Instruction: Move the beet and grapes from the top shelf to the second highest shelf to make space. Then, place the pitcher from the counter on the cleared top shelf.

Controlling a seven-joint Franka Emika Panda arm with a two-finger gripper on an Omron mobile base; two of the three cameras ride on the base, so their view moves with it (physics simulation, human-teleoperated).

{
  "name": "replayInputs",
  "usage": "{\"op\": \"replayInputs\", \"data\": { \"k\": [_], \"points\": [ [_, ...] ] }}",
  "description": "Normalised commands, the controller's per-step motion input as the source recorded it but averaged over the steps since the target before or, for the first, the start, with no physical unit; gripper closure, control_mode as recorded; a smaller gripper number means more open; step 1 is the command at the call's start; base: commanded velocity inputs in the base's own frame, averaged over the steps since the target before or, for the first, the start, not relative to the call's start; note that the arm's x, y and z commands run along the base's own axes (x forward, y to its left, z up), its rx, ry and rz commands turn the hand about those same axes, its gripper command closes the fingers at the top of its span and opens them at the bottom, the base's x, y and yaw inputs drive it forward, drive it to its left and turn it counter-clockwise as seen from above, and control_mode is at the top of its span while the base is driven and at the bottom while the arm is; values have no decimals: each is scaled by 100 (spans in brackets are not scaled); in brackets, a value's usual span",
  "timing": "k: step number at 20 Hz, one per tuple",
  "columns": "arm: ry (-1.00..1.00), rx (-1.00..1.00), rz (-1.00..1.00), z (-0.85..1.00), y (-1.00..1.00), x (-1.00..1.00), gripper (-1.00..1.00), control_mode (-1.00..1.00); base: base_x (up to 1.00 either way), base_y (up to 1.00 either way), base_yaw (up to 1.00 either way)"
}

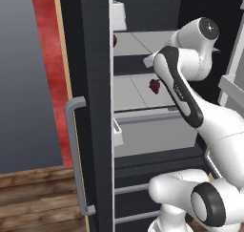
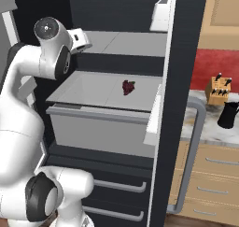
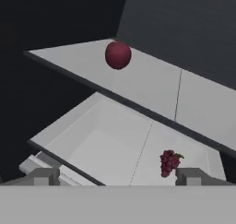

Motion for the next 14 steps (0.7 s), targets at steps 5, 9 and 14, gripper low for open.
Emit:
{"op": "replayInputs", "data": {
  "k": [5, 9, 14],
  "points": [
    [-2, 5, 0, 48, 30, 11, -100, -100, 0, 0, 0],
    [0, 15, 0, 6, 11, 23, -100, -100, 0, 0, 0],
    [0, 21, 0, 0, 6, 37, -100, -100, 0, 0, 0]
  ]
}}
